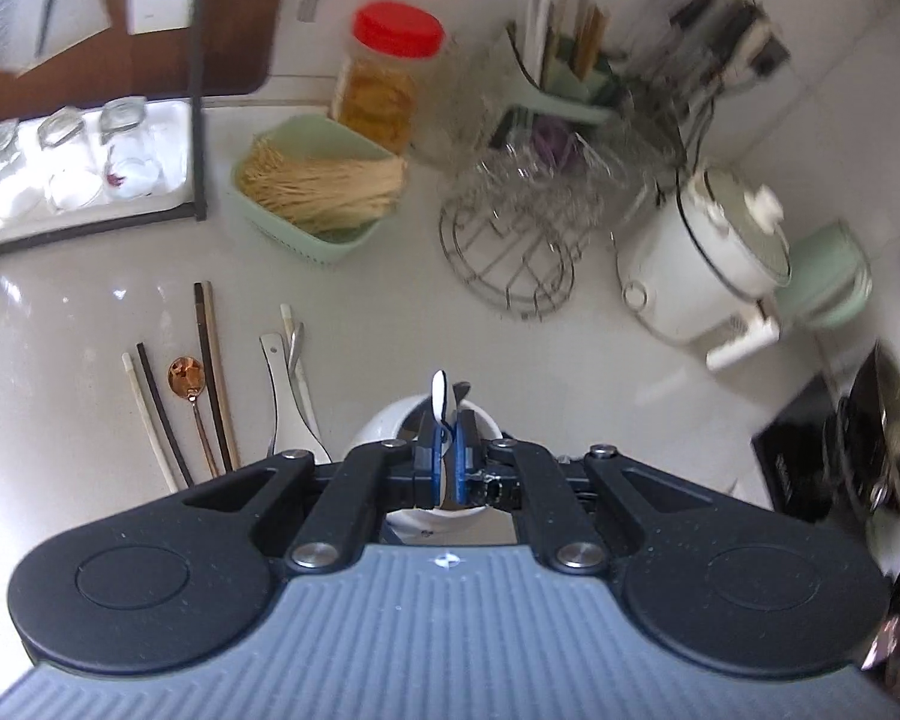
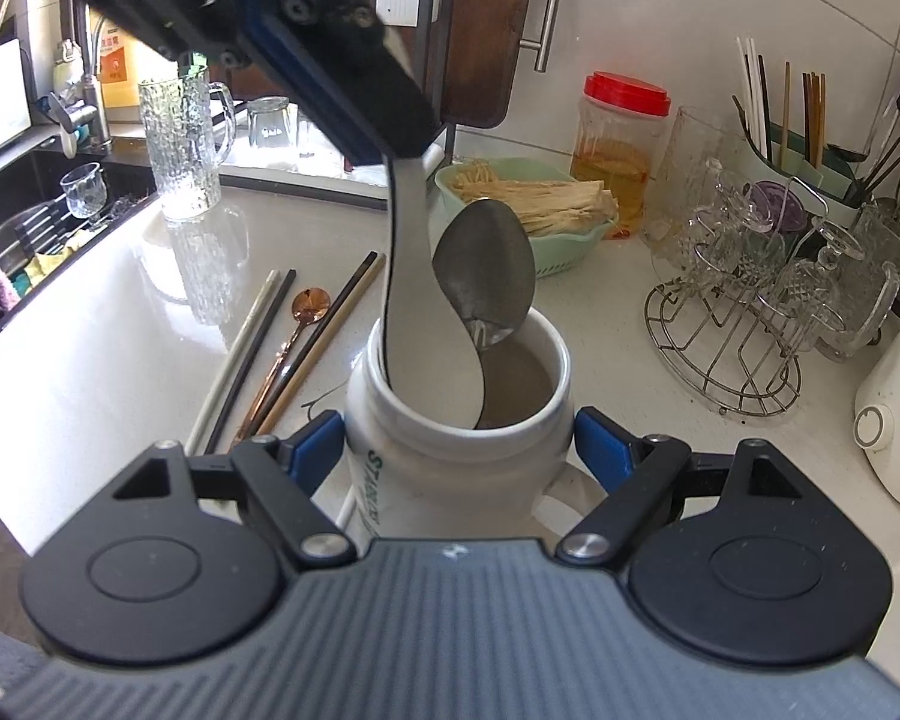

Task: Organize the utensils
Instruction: 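Lift the white ceramic spoon with the left tool and lower it into the mug, then open the left tool to release the ceramic spoon in the mug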

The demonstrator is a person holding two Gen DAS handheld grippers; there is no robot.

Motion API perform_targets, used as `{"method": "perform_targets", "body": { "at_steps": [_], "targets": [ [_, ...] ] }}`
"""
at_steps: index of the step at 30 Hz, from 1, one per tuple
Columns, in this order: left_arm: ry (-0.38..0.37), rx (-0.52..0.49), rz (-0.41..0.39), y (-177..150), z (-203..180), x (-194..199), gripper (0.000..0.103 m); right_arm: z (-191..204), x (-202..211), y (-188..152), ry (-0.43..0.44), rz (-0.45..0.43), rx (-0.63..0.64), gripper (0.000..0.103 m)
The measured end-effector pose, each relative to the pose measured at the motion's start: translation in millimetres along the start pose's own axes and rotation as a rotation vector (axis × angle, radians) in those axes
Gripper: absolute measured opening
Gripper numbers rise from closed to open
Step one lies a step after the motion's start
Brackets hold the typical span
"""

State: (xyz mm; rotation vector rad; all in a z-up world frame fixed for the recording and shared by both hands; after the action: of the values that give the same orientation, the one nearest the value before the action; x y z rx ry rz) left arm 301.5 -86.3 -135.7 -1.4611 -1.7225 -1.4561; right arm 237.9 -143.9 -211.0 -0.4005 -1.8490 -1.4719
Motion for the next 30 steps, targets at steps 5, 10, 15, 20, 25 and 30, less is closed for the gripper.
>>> {"method": "perform_targets", "body": {
  "at_steps": [5,10,15,20,25,30],
  "targets": [
    [0.011,-0.059,0.092,0.0,-10.4,-11.9,0.005,-0.3,-0.1,0.2,0.003,-0.001,0.000,0.086],
    [0.019,-0.065,0.158,0.6,-16.3,-24.9,0.005,-1.0,0.2,-0.1,0.008,-0.005,0.002,0.086],
    [0.033,-0.092,0.197,-0.6,-24.6,-40.3,0.005,-0.7,-0.2,-0.4,0.010,-0.012,0.007,0.086],
    [0.051,-0.105,0.230,-4.4,-27.6,-54.9,0.005,-1.8,0.2,-0.8,0.021,-0.019,0.011,0.086],
    [0.055,-0.110,0.267,-11.2,-28.0,-70.5,0.005,-1.3,0.7,-1.0,0.025,-0.023,0.017,0.086],
    [0.057,-0.113,0.270,-13.8,-28.8,-77.6,0.005,-2.2,0.7,-1.5,0.031,-0.024,0.024,0.086]
  ]
}}
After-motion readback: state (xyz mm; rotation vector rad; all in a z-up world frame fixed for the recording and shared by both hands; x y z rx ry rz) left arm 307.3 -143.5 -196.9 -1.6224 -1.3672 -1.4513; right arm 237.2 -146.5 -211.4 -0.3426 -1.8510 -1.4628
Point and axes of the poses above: each gripper's, at about its wrist camera, not at the fingertips, and x roughly against the way its jaws point, z to its left, y to its top, the point moved 10 cm from there along -x, roughly the way its jaws point, and after that the axes turned 3 degrees about z, right-handed, at the moved point
